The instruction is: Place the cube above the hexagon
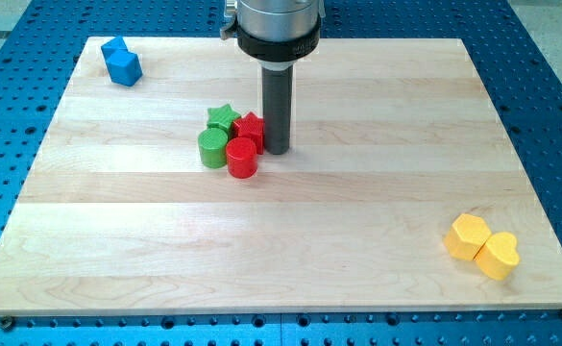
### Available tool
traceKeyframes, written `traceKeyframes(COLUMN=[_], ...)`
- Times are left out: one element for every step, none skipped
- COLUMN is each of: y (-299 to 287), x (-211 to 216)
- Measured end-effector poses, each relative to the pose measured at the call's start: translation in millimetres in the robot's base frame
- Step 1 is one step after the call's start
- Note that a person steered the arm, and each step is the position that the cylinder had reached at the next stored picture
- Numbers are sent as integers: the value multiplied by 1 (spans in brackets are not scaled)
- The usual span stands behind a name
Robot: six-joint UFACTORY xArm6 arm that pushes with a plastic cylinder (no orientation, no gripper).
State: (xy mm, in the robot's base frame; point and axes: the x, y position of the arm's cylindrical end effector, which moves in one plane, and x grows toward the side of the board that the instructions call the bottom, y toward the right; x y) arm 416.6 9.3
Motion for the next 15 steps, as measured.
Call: traceKeyframes(y=[75,78,82,12,-67,-139,-195,-264,-313,-310,-308,-275,-272,-274,-304], x=[0,-2,-61,-80,-71,-51,-51,-71,-97,-160,-209,-212,-176,-121,-129])
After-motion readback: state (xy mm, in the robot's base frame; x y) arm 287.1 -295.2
